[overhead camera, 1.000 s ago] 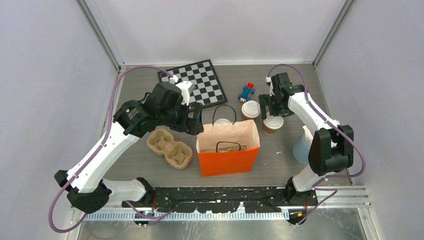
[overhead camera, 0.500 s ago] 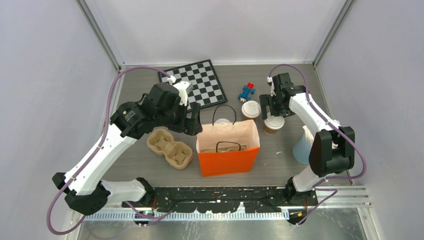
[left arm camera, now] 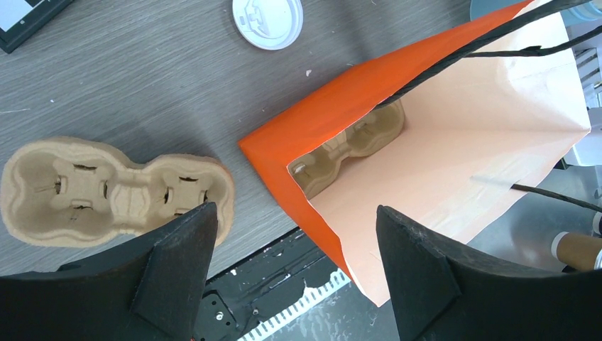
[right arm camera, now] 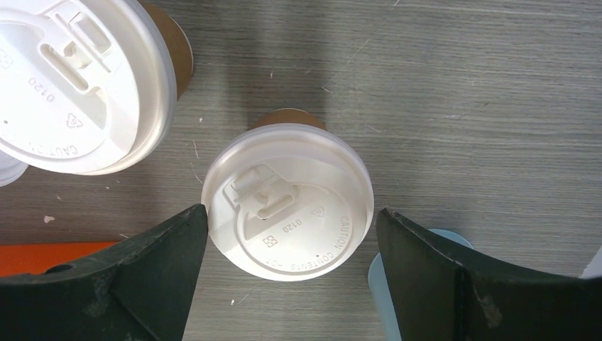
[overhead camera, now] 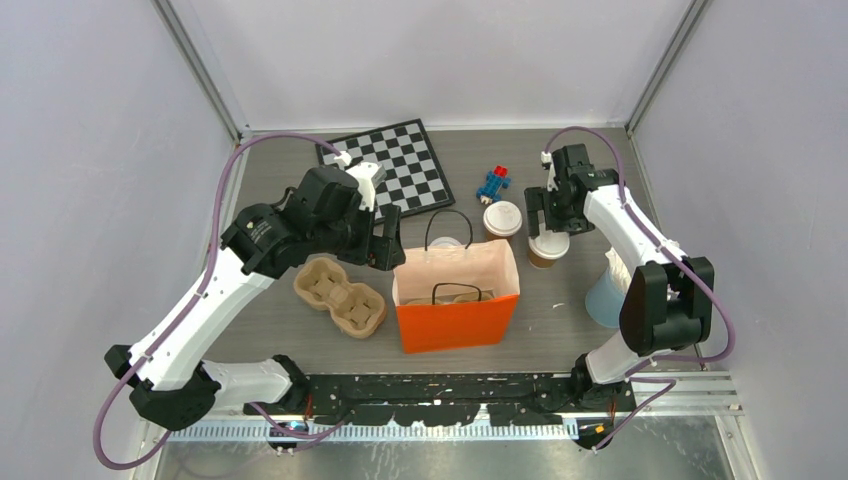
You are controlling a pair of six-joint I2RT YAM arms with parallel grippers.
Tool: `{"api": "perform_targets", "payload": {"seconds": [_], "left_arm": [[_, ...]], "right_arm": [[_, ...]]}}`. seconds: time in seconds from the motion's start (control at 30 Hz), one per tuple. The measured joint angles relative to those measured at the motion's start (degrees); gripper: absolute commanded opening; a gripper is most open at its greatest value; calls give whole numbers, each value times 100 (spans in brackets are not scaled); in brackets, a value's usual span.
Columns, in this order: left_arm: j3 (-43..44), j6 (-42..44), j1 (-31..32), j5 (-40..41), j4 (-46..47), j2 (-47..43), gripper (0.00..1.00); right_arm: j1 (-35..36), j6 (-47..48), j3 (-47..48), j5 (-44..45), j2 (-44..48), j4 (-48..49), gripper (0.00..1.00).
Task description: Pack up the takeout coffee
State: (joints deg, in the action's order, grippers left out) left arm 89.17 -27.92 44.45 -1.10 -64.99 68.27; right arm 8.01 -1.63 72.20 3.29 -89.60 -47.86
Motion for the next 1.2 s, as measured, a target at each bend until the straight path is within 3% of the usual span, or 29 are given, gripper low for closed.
{"api": "perform_targets", "payload": {"seconds": [0.73, 1.2], "left_arm": [[0, 4, 0, 2, 4, 0, 83], [0, 2, 0, 4, 7, 0, 81]], "right_arm": [[-24, -26, -118, -92, 0, 0, 93], [-26, -33, -192, -44, 118, -2, 82]]}}
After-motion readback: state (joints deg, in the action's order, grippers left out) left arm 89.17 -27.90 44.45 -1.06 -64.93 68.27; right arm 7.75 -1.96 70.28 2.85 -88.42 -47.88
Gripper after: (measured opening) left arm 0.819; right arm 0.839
